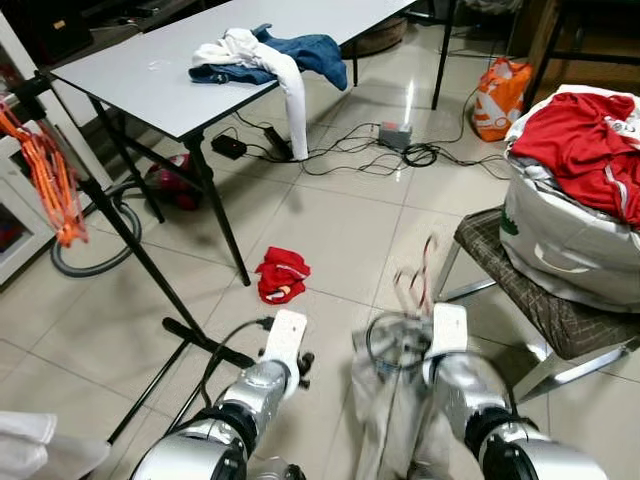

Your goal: Hang hanger

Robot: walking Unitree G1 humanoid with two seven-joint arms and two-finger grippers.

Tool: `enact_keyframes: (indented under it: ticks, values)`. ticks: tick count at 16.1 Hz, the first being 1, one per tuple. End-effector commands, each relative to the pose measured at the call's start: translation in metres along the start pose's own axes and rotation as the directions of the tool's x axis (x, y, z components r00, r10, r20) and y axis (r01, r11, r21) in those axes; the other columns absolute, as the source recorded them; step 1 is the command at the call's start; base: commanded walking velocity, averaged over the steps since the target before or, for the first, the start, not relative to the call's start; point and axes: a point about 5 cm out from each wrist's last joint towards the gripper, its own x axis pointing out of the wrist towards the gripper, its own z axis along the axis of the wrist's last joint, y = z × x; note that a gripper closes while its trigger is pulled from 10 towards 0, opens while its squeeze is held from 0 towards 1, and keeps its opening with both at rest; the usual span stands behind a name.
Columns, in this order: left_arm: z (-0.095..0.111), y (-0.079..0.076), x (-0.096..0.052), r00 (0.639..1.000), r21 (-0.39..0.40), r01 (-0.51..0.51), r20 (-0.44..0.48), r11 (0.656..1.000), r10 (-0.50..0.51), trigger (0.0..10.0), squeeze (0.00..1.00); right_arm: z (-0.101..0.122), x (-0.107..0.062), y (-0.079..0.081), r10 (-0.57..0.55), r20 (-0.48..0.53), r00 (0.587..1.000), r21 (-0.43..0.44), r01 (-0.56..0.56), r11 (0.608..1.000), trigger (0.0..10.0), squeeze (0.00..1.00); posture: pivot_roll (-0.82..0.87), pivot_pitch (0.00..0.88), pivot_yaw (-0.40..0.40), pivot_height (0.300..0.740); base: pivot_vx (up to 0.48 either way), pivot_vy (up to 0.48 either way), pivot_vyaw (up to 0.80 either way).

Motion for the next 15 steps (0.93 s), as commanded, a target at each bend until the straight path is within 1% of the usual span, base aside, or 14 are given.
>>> enact_keyframes:
  ticks: [1,3,4,7,10,15]
  values:
    - [-0.01,0.0,-0.001,0.999,0.011,0.016,-0.05,1.0,-0.016,10.0,0.0,0.007,0.001,0.006,0.028,0.014,0.999,0.019,-0.029,0.999,0.0,0.0,-0.14,0.0,0.13,0.74,0.0,0.0,0.0]
    - [-0.028,0.007,-0.004,0.993,-0.001,-0.002,-0.12,1.0,0.001,10.0,0.0,-0.006,-0.001,0.008,0.039,-0.035,0.999,-0.032,-0.041,0.999,0.0,0.0,-0.13,0.0,0.129,0.74,0.0,0.0,0.0]
    - [-0.032,0.01,-0.005,0.991,-0.013,-0.015,-0.133,1.0,0.013,10.0,0.0,-0.011,-0.001,0.009,0.042,-0.056,0.998,-0.034,-0.044,0.998,0.0,0.0,-0.13,0.0,0.128,0.74,0.0,0.0,0.0]
    - [-0.033,0.013,-0.006,0.991,-0.018,-0.019,-0.132,1.0,0.016,10.0,0.0,-0.016,-0.002,0.01,0.038,-0.078,0.996,-0.057,-0.043,0.997,0.0,0.0,-0.12,0.0,0.123,0.74,0.0,0.0,0.0]
    - [-0.034,0.018,-0.007,0.991,-0.012,-0.029,-0.13,1.0,0.028,10.0,0.0,-0.014,-0.002,0.009,0.03,-0.063,0.998,-0.071,-0.035,0.997,0.0,0.0,-0.12,0.0,0.117,0.74,0.0,0.0,0.0]
    - [-0.042,0.021,-0.009,0.99,-0.004,-0.029,-0.141,1.0,0.028,10.0,0.0,-0.013,-0.002,0.009,0.025,-0.064,0.998,-0.074,-0.03,0.997,0.0,0.0,-0.13,0.0,0.121,0.74,0.0,0.0,0.0]
